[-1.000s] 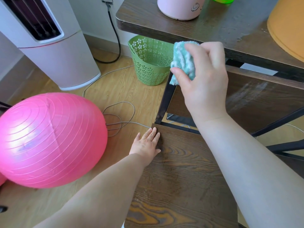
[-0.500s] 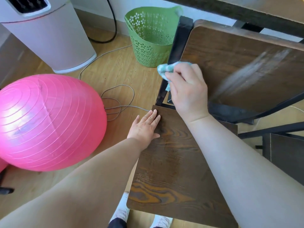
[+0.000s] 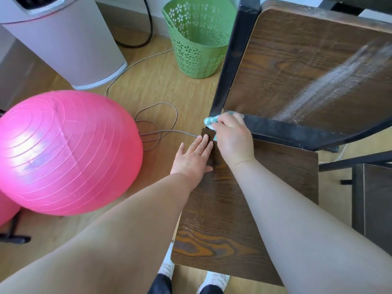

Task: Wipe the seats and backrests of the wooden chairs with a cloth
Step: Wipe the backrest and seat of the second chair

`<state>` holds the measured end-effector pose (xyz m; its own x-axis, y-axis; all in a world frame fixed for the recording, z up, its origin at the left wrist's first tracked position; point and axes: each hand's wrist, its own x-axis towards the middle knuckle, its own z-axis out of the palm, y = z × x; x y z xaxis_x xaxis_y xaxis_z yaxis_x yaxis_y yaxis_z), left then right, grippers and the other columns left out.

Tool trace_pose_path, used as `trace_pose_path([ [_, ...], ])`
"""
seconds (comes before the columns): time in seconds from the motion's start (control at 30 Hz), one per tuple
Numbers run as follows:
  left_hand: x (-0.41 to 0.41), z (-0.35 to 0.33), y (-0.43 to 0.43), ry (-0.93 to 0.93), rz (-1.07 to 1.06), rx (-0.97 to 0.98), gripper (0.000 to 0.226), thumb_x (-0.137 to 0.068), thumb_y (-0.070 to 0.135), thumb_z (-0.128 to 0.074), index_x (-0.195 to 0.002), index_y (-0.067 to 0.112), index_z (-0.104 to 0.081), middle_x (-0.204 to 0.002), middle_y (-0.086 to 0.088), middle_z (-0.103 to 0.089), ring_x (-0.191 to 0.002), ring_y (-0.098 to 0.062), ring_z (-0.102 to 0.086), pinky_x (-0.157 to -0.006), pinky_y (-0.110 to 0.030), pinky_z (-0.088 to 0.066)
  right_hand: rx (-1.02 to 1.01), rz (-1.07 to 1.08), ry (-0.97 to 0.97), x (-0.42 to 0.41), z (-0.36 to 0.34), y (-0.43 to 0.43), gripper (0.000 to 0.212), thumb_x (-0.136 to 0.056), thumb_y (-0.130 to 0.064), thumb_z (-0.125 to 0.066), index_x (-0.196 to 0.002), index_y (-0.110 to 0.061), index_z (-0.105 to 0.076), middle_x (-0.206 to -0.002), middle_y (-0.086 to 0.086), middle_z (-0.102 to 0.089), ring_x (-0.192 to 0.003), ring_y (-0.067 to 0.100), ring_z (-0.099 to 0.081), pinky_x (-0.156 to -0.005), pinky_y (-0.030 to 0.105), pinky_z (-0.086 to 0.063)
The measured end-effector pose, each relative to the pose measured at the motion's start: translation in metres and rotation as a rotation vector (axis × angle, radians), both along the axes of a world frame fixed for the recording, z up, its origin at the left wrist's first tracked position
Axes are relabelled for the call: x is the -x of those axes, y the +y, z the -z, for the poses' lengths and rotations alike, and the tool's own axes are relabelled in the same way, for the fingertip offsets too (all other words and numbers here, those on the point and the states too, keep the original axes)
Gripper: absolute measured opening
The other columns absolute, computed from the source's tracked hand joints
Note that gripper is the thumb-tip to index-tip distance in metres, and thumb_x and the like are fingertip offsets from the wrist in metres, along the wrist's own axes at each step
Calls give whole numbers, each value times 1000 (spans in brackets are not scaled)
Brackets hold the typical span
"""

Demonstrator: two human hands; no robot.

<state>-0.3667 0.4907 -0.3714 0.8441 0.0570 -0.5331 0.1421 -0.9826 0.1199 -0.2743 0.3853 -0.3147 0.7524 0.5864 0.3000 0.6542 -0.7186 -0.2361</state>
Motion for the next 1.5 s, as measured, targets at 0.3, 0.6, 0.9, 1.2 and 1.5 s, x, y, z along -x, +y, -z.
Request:
trace_pose_path([
  [0.3,0,-4,-2,58,8,-44,77,-103,53,-35,-156,26,14,-161,7,27,-149,-12,23,-122,-53,-1,-285,-126,-78,29,-81,-33,14,-88,1,-64,-97,-3,-75,-90,10,-64,-82,29,-56,-73,34,-52],
  [0.6,-2,-13,-6,53,13,-88,78,-104,51,-34,-156,24,16,-162,6,26,-150,-12,21,-122,-51,-4,-455,20,-512,-49,-204,-54,15,-93,-7,-66,-104,0,-73,-92,22,-63,-87,33,-60,-86,24,-47],
  [0.9,-1,-9,-5,52,16,-82,77,-103,53,-33,-155,27,18,-161,9,28,-149,-11,22,-123,-51,-3,-383,-74,-581,-78,-168,-51,18,-96,-8,-62,-110,-3,-73,-88,17,-64,-77,27,-50,-75,27,-43],
  [1.2,-1,-7,-6,53,25,-87,77,-103,53,-31,-153,26,22,-158,8,32,-148,-12,25,-123,-51,-1,-205,-219,-414,-57,-97,-60,16,-94,-3,-60,-103,-3,-74,-90,13,-66,-85,27,-48,-72,38,-53],
  [1.5,-3,-6,-5,55,28,-117,76,-103,54,-29,-154,26,21,-160,8,29,-149,-12,23,-123,-51,-1,-29,-230,-187,-40,-42,-69,26,-91,-7,-49,-104,-5,-71,-93,8,-62,-89,26,-51,-61,39,-55],
])
